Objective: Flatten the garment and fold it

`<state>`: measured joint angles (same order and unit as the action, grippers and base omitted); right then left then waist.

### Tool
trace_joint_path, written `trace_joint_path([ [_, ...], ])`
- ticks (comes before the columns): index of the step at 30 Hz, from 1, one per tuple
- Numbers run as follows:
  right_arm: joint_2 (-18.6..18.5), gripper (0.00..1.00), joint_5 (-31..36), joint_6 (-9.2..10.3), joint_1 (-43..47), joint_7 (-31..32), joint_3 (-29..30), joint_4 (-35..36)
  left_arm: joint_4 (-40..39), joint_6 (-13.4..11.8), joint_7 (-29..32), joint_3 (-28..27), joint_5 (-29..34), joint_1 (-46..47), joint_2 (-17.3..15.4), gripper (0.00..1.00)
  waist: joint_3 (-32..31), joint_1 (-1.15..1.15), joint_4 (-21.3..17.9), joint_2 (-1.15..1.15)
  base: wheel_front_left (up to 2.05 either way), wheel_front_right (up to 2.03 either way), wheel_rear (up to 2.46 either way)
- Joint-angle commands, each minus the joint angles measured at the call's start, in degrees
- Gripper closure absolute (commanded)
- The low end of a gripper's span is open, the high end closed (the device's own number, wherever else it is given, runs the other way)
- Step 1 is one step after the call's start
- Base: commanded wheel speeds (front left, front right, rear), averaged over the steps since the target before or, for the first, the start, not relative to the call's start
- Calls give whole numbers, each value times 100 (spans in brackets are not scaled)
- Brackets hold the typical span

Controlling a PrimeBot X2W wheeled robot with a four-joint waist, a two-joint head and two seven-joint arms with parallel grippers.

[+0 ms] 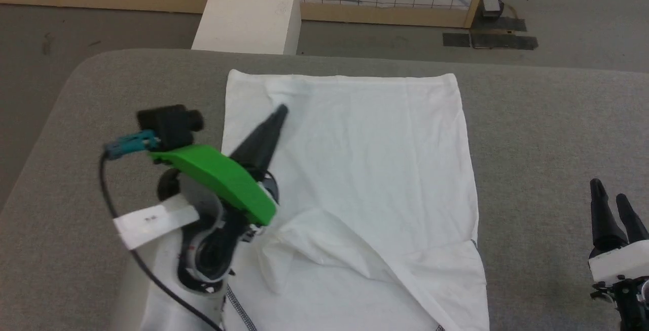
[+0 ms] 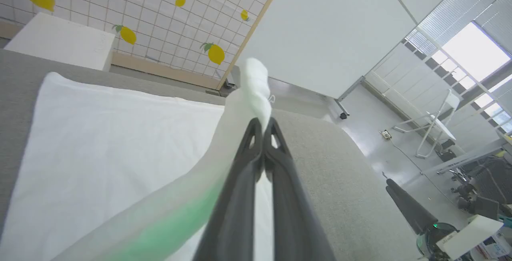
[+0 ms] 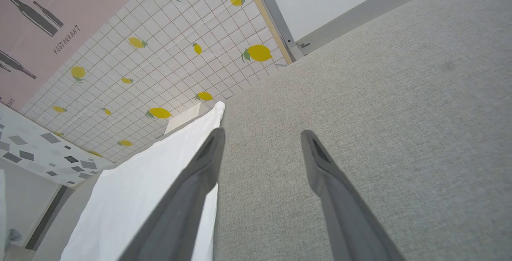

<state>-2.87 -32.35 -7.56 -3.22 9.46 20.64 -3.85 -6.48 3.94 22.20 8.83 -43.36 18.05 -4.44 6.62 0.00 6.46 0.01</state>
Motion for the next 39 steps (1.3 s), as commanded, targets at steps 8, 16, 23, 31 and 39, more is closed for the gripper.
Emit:
trace_joint_path([
  [8,0,0,-62,8,-8,-60,-90,-64,1010,178,-53,1701,106,144,146,100,170,0,-382,-1,0,0,0],
  [16,0,0,-71,8,-63,-104,-57,-111,1748,327,429,3148,243,56,40,100,323,0,-507,-1,0,0,0],
  [23,0,0,-67,8,-90,-141,-45,-178,2050,346,1094,3702,-135,-147,-61,49,331,0,-458,-1,0,0,0],
  [31,0,0,-33,8,-103,-140,-32,-194,1505,297,1246,3339,-823,-47,-36,0,249,0,-302,-1,0,0,0],
  [39,0,0,22,8,-151,-51,-170,-149,1059,-302,-390,1734,-317,363,-604,0,197,0,-229,-1,0,0,0],
])
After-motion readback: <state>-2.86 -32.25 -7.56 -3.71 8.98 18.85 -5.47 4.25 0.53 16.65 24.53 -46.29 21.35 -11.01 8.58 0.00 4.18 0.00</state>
